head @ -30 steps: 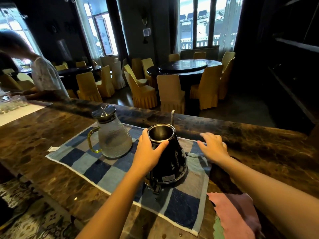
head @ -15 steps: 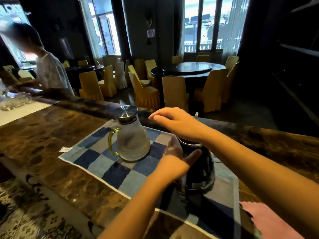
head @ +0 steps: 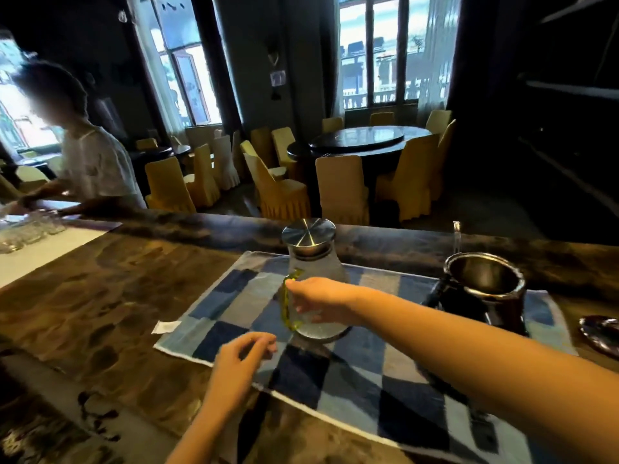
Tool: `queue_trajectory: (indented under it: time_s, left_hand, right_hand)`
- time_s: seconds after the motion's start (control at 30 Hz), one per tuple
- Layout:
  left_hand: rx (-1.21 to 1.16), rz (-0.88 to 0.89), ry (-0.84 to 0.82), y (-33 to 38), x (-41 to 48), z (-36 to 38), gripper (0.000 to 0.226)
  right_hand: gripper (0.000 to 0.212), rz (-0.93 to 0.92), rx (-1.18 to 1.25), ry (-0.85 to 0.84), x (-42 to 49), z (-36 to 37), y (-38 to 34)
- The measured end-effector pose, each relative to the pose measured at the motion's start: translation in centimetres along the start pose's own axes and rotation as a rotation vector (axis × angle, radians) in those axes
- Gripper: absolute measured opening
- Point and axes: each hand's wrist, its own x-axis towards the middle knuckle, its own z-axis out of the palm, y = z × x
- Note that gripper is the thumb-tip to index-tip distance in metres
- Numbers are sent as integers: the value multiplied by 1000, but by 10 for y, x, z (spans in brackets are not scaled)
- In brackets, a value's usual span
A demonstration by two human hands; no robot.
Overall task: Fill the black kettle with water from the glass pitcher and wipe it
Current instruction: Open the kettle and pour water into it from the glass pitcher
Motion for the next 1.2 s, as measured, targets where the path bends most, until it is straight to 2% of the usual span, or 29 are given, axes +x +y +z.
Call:
queue_trajectory:
  time_s: [0.13,0.23,0.47,0.67,0.77,0.97,1.07,1.2]
  left_hand:
    - [84,4,-28,-12,42,-19,11]
    - [124,33,-78,-9,62,-13,27]
    - [163,46,-173,-1,75,22,69]
    - [154,126,-200,2,71,49,83]
    - [137,172,-199,8,66,63,80]
    - [-18,149,-167,40,50,80,98]
    - [-89,191,-108,73,41,79,93]
    - [-161,293,-75,128,29,74,79]
  right_hand:
    - [30,52,522,77,6,5,5]
    - [35,55,642,110,4,7,8]
    - [43,43,594,312,-8,7,16]
    - [40,2,320,664,-21,-19,29]
    - [40,-38,255,694,-27,-31,26]
    - [42,-275,52,717,-49,-60,4]
    - [52,-388,79,731,-64,-78,-15]
    - [52,-512,170,735,-91,-105,-45]
